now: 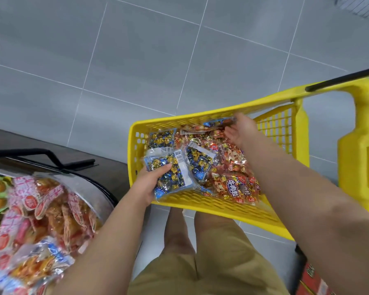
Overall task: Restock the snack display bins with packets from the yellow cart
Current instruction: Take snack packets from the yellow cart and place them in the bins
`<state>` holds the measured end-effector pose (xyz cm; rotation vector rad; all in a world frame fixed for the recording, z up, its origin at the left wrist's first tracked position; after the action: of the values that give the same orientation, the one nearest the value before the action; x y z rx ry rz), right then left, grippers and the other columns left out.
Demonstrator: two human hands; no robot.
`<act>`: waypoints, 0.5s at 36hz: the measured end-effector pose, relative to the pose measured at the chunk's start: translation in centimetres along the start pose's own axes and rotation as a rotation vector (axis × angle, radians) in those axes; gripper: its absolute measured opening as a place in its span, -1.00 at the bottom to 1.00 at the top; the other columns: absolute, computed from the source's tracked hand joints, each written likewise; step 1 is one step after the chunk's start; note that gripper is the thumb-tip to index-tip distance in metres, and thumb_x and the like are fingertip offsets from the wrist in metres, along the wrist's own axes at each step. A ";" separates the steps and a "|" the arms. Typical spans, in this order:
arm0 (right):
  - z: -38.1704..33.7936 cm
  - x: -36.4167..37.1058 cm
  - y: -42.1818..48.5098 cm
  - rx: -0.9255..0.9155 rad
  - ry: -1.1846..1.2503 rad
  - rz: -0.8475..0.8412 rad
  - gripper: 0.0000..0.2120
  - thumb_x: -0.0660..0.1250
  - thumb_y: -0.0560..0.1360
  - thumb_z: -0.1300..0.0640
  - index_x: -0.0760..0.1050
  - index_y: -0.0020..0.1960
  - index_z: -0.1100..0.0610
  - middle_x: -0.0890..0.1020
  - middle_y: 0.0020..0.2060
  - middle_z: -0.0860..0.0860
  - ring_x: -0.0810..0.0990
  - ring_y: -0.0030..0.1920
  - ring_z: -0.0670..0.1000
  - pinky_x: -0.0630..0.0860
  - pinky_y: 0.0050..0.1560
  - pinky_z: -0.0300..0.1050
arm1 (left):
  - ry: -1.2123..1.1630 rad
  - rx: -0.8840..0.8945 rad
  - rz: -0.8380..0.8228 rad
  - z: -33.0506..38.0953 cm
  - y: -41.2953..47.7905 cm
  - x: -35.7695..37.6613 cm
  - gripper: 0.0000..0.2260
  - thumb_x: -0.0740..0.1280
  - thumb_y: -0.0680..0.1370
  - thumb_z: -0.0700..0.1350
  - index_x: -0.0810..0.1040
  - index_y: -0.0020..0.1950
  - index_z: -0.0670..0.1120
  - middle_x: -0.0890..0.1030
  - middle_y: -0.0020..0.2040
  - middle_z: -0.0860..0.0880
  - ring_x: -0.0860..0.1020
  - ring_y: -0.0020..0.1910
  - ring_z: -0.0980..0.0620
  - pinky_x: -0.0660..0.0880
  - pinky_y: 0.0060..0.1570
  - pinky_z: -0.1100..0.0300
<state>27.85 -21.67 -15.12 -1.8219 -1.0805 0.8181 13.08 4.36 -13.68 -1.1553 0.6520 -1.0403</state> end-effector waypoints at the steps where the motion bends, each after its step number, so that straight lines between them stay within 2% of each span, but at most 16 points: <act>1: 0.0 0.3 0.4 0.034 -0.002 0.001 -0.74 0.16 0.59 0.15 0.35 0.25 0.21 0.49 0.20 0.18 0.54 0.06 0.08 0.53 0.05 -0.06 | -0.013 -0.004 -0.002 -0.1 0.0 0.0 -0.49 0.50 0.41 -0.19 0.46 0.33 -0.07 0.70 0.00 -0.10 0.69 -0.07 -0.10 0.62 -0.28 0.04; 4: 0.3 1.1 1.3 0.121 -0.044 -0.018 -0.88 0.15 0.58 0.24 0.35 0.10 0.23 0.49 0.19 0.20 0.55 0.06 0.13 0.53 0.01 -0.05 | -0.046 -0.025 -0.006 -0.3 -0.2 0.0 -0.54 0.47 0.44 -0.19 0.47 0.32 -0.09 0.71 -0.03 -0.12 0.69 -0.11 -0.11 0.61 -0.32 0.03; 7: 1.2 1.0 1.3 0.191 0.000 -0.020 -0.93 0.14 0.59 0.27 0.38 0.01 0.26 0.51 0.19 0.20 0.55 0.15 0.13 0.50 0.06 -0.05 | -0.045 -0.020 -0.006 -0.3 -0.3 0.1 -0.55 0.47 0.44 -0.19 0.47 0.31 -0.08 0.71 -0.05 -0.12 0.70 -0.13 -0.11 0.61 -0.33 0.04; 11: 1.9 0.4 0.5 0.188 0.115 -0.033 -0.83 0.09 0.59 0.37 0.35 0.16 0.32 0.51 0.18 0.24 0.56 0.14 0.17 0.54 0.09 -0.02 | -0.020 0.004 0.000 -0.1 -0.5 0.2 -0.53 0.48 0.43 -0.20 0.46 0.30 -0.07 0.71 -0.06 -0.12 0.70 -0.13 -0.10 0.61 -0.32 0.04; 12: 2.1 0.1 0.0 0.191 0.110 -0.038 -0.80 0.10 0.58 0.39 0.35 0.18 0.31 0.52 0.15 0.25 0.58 0.08 0.19 0.57 0.05 0.00 | -0.014 0.007 0.002 0.0 -0.6 0.3 -0.52 0.49 0.43 -0.20 0.45 0.31 -0.06 0.71 -0.04 -0.12 0.69 -0.11 -0.11 0.62 -0.29 0.02; 15: 2.9 -1.0 -2.2 0.220 0.096 -0.094 -0.77 0.12 0.56 0.39 0.34 0.20 0.27 0.52 0.01 0.22 0.59 -0.06 0.16 0.62 -0.27 0.00 | -0.009 0.011 0.003 0.1 -1.2 0.3 -0.50 0.49 0.42 -0.18 0.45 0.34 -0.06 0.70 0.02 -0.14 0.69 -0.06 -0.14 0.63 -0.23 -0.03; 17: 3.6 -1.8 -3.8 0.220 0.041 -0.141 -0.74 0.13 0.55 0.40 0.28 0.20 0.21 0.45 -0.02 0.16 0.55 -0.02 0.13 0.62 -0.28 0.03 | -0.019 0.012 -0.009 0.1 -1.8 0.4 -0.51 0.48 0.44 -0.19 0.46 0.33 -0.06 0.69 0.02 -0.16 0.69 -0.08 -0.15 0.62 -0.27 -0.02; 18: 4.0 -2.3 -4.8 0.216 0.005 -0.164 -0.72 0.12 0.54 0.40 0.25 0.20 0.18 0.41 -0.05 0.14 0.51 -0.07 0.09 0.62 -0.29 0.02 | -0.027 0.015 -0.016 0.1 -2.2 0.4 -0.51 0.47 0.44 -0.20 0.45 0.34 -0.07 0.69 0.03 -0.16 0.68 -0.08 -0.16 0.62 -0.28 -0.02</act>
<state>21.83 -21.11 -12.32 -1.5340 -1.0790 0.7982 12.63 3.88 -11.51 -1.1616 0.6141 -1.0401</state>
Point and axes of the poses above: each hand's wrist, its own y-axis towards the middle knuckle, its own x-axis out of the palm, z = x × y, the point moved 8 cm from there along y, towards the middle knuckle
